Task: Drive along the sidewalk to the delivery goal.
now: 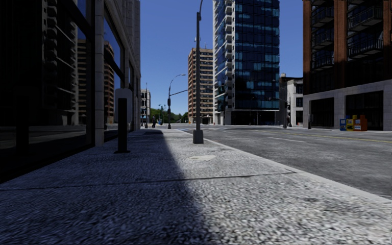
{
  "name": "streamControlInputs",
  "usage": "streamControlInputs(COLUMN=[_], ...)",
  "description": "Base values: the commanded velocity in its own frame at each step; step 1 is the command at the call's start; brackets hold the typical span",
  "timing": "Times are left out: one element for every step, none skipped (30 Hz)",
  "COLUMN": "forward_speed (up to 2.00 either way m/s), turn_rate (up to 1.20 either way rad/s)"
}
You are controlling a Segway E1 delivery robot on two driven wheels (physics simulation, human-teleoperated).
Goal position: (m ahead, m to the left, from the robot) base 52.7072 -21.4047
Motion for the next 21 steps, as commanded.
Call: streamControlInputs(forward_speed=[2.00, 2.00, 2.00, 2.00, 2.00, 2.00, 2.00, 2.00, 2.00, 2.00, 2.00, 2.00, 2.00, 2.00, 2.00, 2.00, 2.00, 2.00, 2.00, 2.00, 2.00], turn_rate=[0.26, 0.26, 0.26, 0.26, 0.26, 0.26, 0.26, 0.26, 0.26, 0.26, 0.26, 0.26, 0.26, 0.26, 0.26, 0.26, 0.26, 0.26, 0.26, 0.26, 0.26])
